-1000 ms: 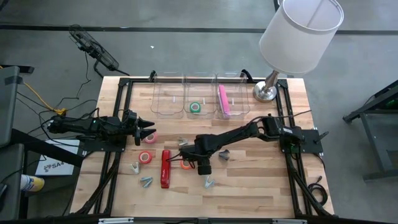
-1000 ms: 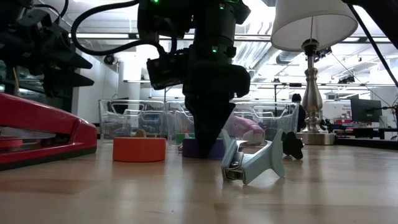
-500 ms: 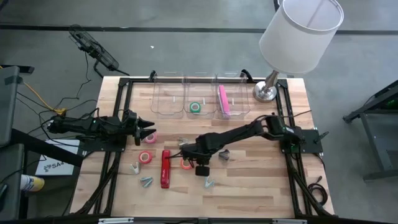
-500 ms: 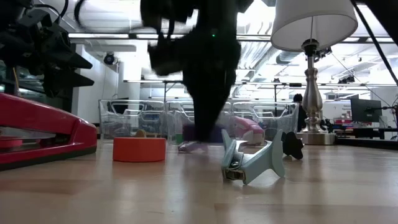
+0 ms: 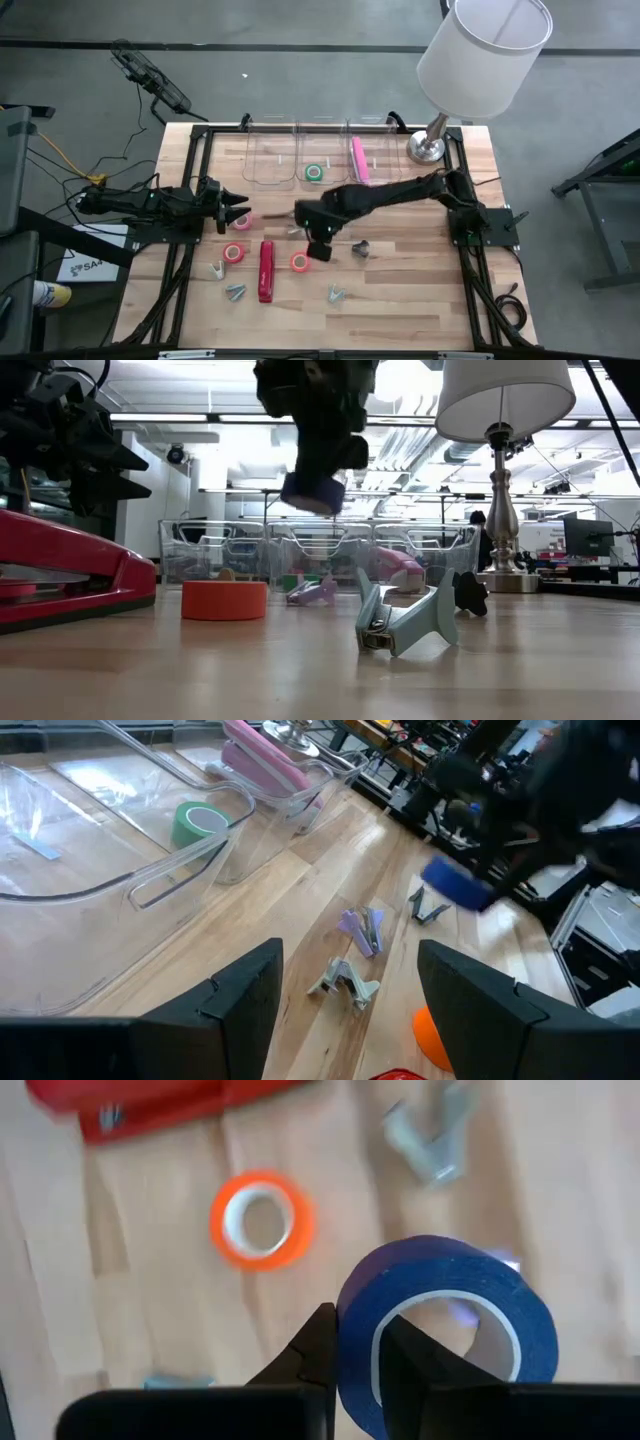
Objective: Pick and place Stapler, Stapler remover, tape
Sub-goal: Put the blue tape into the middle transparent bin
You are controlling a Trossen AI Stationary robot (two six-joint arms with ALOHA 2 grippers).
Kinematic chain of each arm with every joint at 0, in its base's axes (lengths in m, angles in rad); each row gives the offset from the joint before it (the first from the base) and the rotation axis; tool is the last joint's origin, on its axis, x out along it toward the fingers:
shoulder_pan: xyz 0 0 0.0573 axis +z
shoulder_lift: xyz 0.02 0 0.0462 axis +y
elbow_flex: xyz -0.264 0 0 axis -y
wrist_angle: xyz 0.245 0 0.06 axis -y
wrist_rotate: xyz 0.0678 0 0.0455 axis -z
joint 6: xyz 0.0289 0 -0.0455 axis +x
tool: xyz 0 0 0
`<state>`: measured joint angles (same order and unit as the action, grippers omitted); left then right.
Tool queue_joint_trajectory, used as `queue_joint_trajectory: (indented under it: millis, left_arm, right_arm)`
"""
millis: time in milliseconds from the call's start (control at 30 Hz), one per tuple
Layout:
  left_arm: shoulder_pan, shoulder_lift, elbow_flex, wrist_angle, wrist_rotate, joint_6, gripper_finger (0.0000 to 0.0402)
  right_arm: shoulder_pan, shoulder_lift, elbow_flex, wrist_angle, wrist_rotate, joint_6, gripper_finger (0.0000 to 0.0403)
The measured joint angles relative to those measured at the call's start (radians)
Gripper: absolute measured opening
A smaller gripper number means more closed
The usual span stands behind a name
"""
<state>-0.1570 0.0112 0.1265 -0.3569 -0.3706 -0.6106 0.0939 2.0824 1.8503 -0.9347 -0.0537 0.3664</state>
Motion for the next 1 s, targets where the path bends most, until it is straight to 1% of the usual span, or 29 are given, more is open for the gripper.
queue_joint_trajectory:
  millis: [167,367,467,633,767,900,1000]
  left_arm:
    - [0.0,0.0,0.0,0.0,0.0,0.0,0.023]
    - [0.0,0.0,0.0,0.0,0.0,0.0,0.023]
    - [0.0,0.0,0.0,0.0,0.0,0.0,0.023]
    - [0.0,0.0,0.0,0.0,0.0,0.0,0.023]
    - [0.0,0.0,0.0,0.0,0.0,0.0,0.023]
    - [0.0,0.0,0.0,0.0,0.0,0.0,0.023]
    - [0.0,0.0,0.0,0.0,0.0,0.0,0.023]
  right_arm:
    - [-0.073,-0.04,0.0,0.042,0.029,-0.04,0.0044]
    - [-0.177,-0.049,0.0,0.1,0.025,-0.178,0.0035]
    - [-0.232,-0.049,0.0,0.139,0.024,-0.264,0.0036]
    - [-0.322,-0.049,0.0,0.186,0.024,-0.396,0.0048]
    - [-0.39,-0.049,0.0,0.193,0.025,-0.47,0.004]
    - [-0.445,-0.043,0.0,0.215,0.026,-0.501,0.0036]
    - [-0.471,-0.026,0.0,0.25,0.029,-0.491,0.0046]
